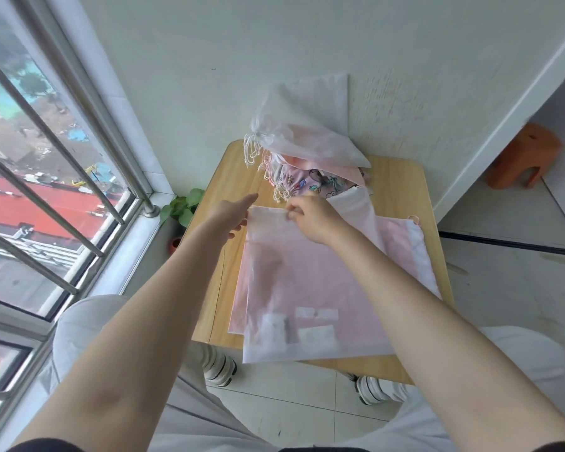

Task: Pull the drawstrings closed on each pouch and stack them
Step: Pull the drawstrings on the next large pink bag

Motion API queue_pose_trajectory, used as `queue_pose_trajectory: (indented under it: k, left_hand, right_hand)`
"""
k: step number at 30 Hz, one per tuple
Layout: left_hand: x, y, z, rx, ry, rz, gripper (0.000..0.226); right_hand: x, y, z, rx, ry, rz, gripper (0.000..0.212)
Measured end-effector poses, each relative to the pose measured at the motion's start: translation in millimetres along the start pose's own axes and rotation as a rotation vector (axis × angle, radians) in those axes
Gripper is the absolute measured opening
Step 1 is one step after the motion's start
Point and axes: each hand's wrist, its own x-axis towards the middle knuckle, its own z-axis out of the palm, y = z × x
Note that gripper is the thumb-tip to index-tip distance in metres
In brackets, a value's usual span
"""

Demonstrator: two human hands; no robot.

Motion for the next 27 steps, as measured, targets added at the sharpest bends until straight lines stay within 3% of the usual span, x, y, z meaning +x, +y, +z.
queue_pose_trajectory:
  k: [3, 6, 9, 13, 16, 20, 24, 27]
  left_hand:
    - [-0.8, 3.2, 0.7, -0.014, 0.023, 0.039, 0.044]
    - [-7.6, 11.5, 3.4, -0.189, 0.037, 0.206, 0.024]
    - [-15.8, 21.7, 7.6, -0.286, 0.057, 0.341, 0.021]
    - [-24.6, 33.1, 16.8, -0.223, 0.03, 0.429, 0.025]
    - [-26.6, 29.3, 30.3, -0.041, -0.059, 0.441, 0.031]
    - [-20.2, 6.9, 47.3, 0.376, 0.054, 0.455, 0.034]
    - [-14.9, -19.2, 54.9, 0.634, 0.099, 0.444, 0.041]
    - [-11.3, -31.9, 61.0, 0.698, 0.103, 0.416, 0.042]
  right_hand:
    - [-1.6, -1.0, -0.3, -0.022, 0.009, 0.001, 0.022]
    - [-2.5, -0.4, 1.4, -0.074, 0.014, 0.001, 0.022]
    - [-2.0, 0.2, 5.5, -0.099, 0.051, 0.018, 0.021]
    - [-2.7, 0.2, 12.1, -0.107, 0.142, 0.073, 0.015]
    - [-3.4, 1.1, 15.9, -0.106, 0.173, 0.122, 0.013]
    - [-9.2, 5.6, 7.8, -0.163, 0.064, 0.175, 0.022]
    - [-17.6, 23.5, -6.5, -0.358, -0.083, 0.264, 0.041]
    - [-20.7, 37.3, -16.6, -0.397, 0.001, 0.368, 0.041]
